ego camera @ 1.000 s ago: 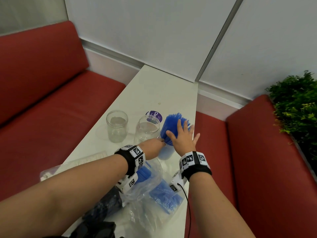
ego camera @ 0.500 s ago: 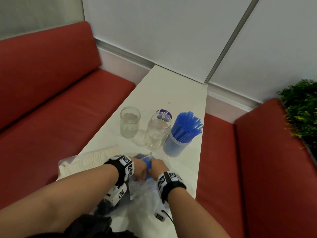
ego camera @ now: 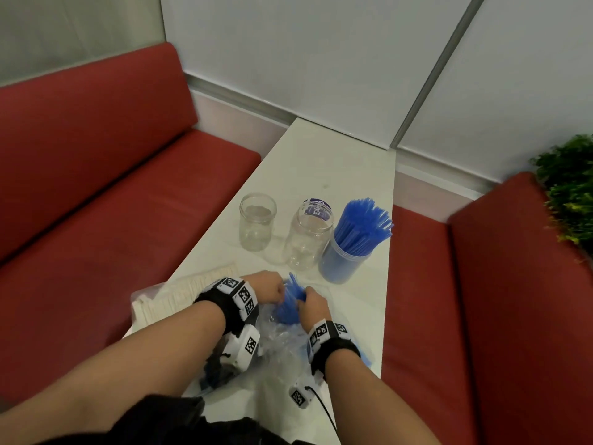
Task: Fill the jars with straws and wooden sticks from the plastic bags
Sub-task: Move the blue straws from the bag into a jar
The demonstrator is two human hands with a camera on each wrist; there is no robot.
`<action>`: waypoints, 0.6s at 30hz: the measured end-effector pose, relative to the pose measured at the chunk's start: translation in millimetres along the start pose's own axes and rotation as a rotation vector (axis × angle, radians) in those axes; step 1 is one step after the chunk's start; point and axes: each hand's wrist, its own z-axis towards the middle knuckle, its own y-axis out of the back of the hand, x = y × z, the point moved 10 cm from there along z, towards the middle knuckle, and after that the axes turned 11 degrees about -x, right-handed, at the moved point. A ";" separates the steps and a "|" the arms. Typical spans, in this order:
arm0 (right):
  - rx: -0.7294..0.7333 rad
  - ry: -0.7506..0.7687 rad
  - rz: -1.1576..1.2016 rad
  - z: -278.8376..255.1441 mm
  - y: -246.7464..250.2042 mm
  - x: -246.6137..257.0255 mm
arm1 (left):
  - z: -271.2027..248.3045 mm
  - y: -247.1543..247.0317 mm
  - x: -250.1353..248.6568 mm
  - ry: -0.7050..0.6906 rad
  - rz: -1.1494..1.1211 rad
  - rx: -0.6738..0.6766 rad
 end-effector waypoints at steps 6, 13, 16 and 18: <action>-0.131 0.077 0.406 -7.2 53.1 36.1 | 9.1 33.4 11.7 0.166 -0.549 -0.306; -0.291 0.231 0.837 -22.4 163.4 99.8 | 17.3 27.0 -0.3 0.265 -1.007 -0.340; -0.331 0.301 0.999 -32.2 198.2 118.5 | 18.5 12.5 -3.6 0.351 -1.127 -0.284; -0.344 0.334 1.046 -37.2 208.5 124.7 | 16.6 0.8 -9.8 0.412 -1.256 -0.163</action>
